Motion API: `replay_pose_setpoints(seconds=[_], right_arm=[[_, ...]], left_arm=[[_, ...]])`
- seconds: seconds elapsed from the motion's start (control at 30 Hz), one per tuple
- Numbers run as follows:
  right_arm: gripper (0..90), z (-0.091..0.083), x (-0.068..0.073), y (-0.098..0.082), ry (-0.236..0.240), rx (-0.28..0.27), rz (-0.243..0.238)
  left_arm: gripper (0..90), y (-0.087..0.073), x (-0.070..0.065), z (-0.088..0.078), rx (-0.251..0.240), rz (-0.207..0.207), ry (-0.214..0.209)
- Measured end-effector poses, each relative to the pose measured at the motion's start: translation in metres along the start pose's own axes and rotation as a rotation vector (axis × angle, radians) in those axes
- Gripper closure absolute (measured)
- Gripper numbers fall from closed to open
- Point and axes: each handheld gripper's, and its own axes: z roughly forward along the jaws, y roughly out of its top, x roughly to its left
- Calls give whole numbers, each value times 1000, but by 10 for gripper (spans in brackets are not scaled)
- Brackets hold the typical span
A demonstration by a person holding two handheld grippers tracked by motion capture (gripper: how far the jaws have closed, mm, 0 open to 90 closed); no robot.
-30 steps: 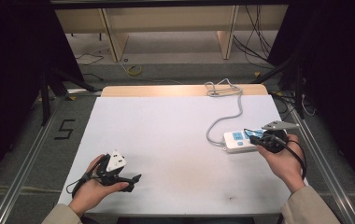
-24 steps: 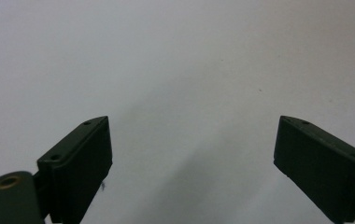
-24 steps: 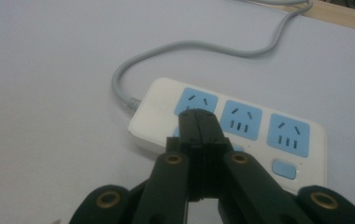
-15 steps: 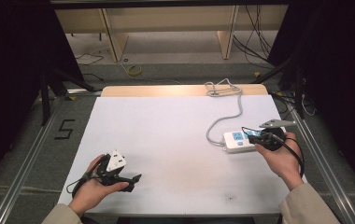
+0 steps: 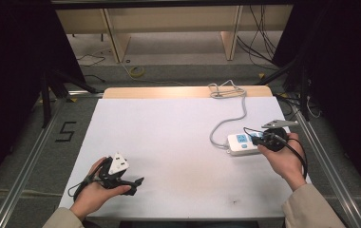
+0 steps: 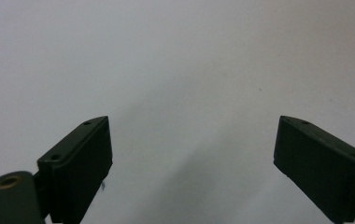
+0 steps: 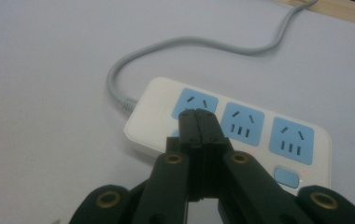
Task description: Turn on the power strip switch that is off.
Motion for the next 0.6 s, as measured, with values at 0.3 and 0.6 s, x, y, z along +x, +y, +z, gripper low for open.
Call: replay_pose_setpoints(seconds=[0.3, 0.6], right_arm=[[900, 2, -2, 2, -7, 3, 3], [900, 6, -3, 4, -11, 13, 0]], left_arm=[[113, 0, 0, 0, 6, 2, -1], [113, 0, 0, 0, 5, 3, 0]])
